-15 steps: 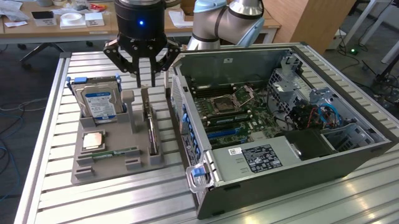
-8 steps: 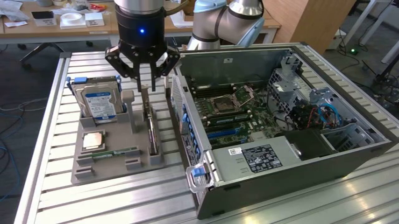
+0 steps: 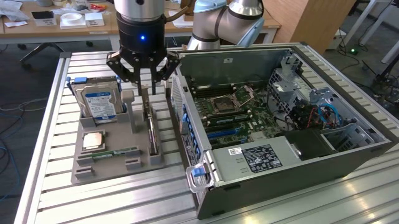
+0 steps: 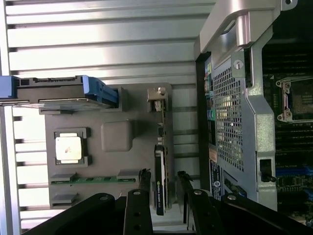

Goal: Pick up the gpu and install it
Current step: 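Pick up the gpu and move the gpu toward the slot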

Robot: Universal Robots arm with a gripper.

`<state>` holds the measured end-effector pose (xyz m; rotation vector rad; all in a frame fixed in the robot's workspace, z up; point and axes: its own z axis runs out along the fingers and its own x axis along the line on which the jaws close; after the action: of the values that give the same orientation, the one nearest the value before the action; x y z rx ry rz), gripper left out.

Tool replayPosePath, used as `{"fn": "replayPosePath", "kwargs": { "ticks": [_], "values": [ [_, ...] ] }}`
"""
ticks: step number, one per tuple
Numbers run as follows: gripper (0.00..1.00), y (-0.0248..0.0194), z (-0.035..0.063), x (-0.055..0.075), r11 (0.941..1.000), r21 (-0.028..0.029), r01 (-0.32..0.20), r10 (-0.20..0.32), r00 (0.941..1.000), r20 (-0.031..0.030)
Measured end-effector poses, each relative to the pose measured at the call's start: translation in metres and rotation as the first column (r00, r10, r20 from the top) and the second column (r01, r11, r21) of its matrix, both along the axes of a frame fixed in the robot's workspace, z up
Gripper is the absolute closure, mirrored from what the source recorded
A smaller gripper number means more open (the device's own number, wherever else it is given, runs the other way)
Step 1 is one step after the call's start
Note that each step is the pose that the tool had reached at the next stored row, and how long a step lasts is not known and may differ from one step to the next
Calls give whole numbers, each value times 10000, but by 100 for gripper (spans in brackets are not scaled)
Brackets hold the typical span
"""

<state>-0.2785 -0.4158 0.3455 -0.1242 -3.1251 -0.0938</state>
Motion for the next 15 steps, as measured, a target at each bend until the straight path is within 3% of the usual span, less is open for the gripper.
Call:
{"fn": "replayPosePath", "kwargs": {
  "ticks": [15],
  "values": [
    [64,0,-42,0,10000,1,-27,27,10000,1]
  ]
}}
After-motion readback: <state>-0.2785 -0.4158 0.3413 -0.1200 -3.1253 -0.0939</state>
